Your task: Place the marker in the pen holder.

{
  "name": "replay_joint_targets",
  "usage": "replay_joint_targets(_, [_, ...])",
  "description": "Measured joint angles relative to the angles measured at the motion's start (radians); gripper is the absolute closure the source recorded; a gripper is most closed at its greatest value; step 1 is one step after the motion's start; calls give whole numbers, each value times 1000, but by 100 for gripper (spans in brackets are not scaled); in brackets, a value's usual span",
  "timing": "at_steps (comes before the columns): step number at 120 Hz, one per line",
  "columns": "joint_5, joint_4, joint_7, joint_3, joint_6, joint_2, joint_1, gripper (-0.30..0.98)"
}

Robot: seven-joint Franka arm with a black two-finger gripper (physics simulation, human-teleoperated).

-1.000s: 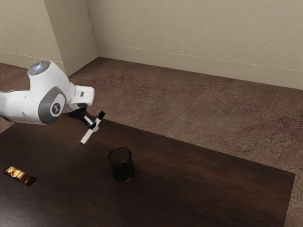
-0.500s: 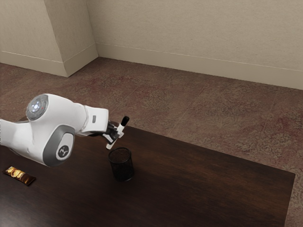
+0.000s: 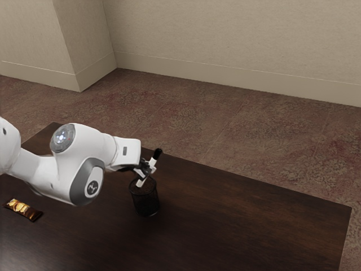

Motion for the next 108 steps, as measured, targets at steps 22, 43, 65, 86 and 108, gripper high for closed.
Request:
replay_joint_targets(22, [0, 27, 5, 11, 6, 50, 31, 78])
replay_joint_targets(43, [-1, 26, 2, 18, 4, 88, 32, 55])
replay_joint_targets(65, [0, 24, -9, 17, -12, 84, 1, 24])
replay_joint_targets(86, [40, 427, -33, 172, -558, 37, -151, 10])
replay_joint_targets(108, [165, 966, -134, 329, -1239, 94, -225, 4])
